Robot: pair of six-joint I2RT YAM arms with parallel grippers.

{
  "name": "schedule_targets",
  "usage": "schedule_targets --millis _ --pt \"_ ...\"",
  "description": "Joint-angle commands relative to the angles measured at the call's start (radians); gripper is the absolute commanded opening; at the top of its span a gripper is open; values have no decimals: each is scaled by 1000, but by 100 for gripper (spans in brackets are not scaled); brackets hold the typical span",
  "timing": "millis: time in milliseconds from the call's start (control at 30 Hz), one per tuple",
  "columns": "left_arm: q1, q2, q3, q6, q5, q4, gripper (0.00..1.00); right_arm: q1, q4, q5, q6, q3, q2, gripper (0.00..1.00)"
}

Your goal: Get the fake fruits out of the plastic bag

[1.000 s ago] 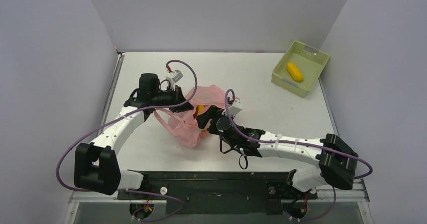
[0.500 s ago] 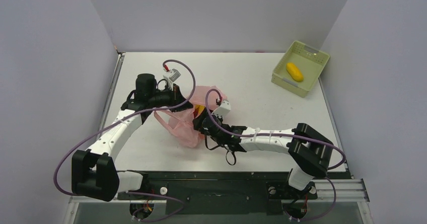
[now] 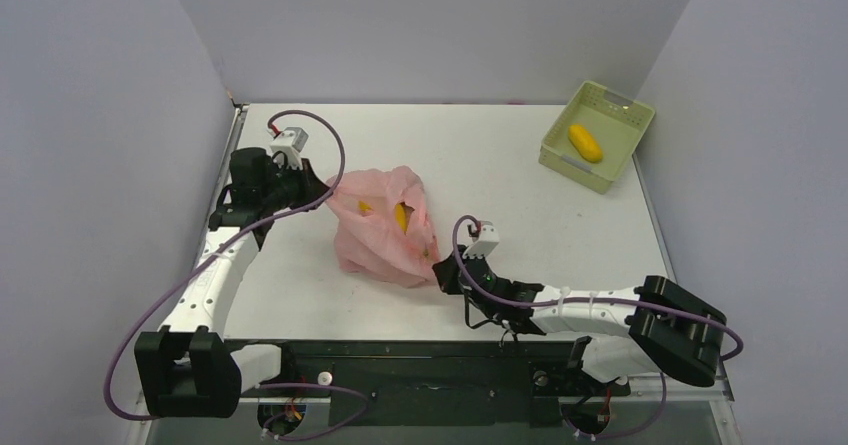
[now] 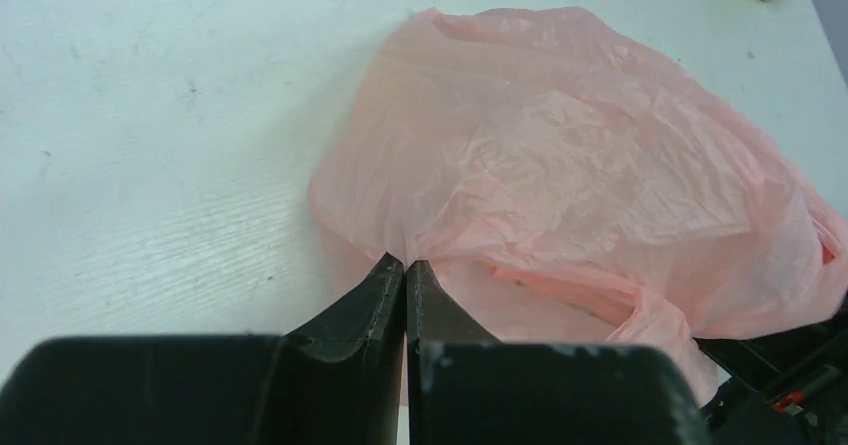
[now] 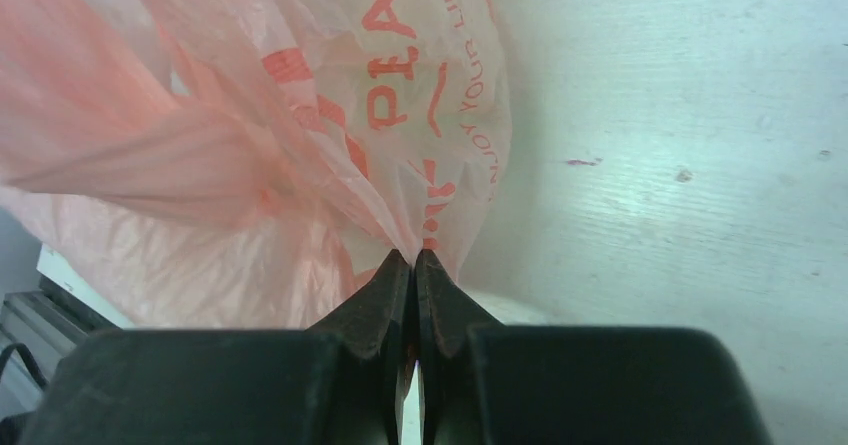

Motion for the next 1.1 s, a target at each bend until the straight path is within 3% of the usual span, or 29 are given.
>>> schedule_targets --millis 0,367,533,633,733,833,933,1067 --pt "11 -68 13 34 -133 4 0 -47 138 -57 -75 -127 -50 0" --pt "21 -87 10 44 -201 -5 0 -36 239 -75 -58 -260 -78 0" --pt "13 -62 25 51 -128 -23 0 -33 168 -70 -125 -239 -135 0" --pt "-59 -65 46 41 -189 -47 23 -15 74 -84 -187 -167 -163 1" --pt "-111 -71 101 -47 -253 -185 28 -7 70 -103 -226 -144 -183 12" --pt "-101 -180 93 -124 -293 -277 38 -2 47 -118 -233 -108 -178 35" --pt "-81 -278 90 -198 -323 -352 40 13 -45 -85 -253 -56 -195 49" --pt "-82 -415 16 -307 -184 -401 45 37 -248 34 -350 41 -250 60"
